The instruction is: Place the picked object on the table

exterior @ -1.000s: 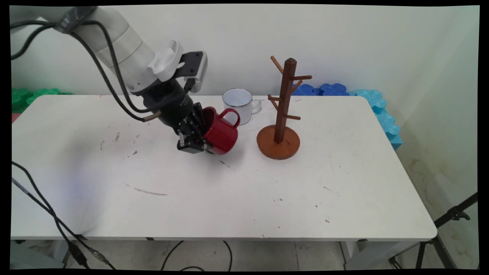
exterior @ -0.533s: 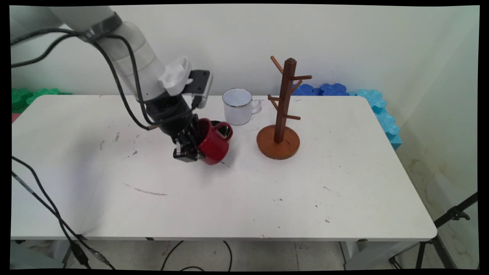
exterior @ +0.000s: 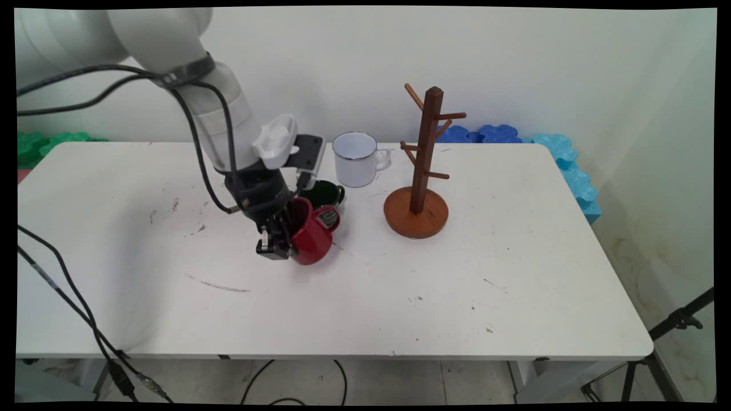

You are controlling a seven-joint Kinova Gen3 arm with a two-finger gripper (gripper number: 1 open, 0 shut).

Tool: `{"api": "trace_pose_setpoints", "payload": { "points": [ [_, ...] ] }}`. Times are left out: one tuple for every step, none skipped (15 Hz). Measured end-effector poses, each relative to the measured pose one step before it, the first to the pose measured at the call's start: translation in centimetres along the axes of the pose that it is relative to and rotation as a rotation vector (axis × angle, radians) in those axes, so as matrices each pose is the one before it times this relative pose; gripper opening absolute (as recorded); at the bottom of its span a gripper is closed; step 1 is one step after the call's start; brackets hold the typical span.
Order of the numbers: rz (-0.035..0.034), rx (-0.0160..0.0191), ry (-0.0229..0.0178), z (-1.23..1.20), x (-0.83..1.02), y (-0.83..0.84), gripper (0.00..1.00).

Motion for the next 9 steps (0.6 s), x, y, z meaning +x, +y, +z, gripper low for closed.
{"api": "trace_pose_setpoints", "payload": {
  "points": [
    [-0.00012, -0.00534, -0.01310, 0.504, 0.144, -0.118, 0.00],
    [-0.00069, -0.00435, -0.01038, 0.427, 0.097, -0.083, 0.00],
    [-0.00046, -0.00321, -0.00618, 0.275, 0.078, -0.057, 0.00],
    [-0.00011, -0.00349, -0.00714, 0.335, 0.107, -0.075, 0.00],
    [-0.00042, -0.00444, -0.00932, 0.441, 0.147, -0.107, 0.00],
    [-0.00008, -0.00238, -0.00495, 0.242, 0.095, -0.060, 0.00],
    [-0.00077, -0.00331, -0.00702, 0.340, 0.125, -0.088, 0.00],
    [-0.00075, -0.00396, -0.00713, 0.376, 0.144, -0.097, 0.00],
    [-0.00014, -0.00326, -0.00618, 0.344, 0.155, -0.101, 0.00]
  ]
}}
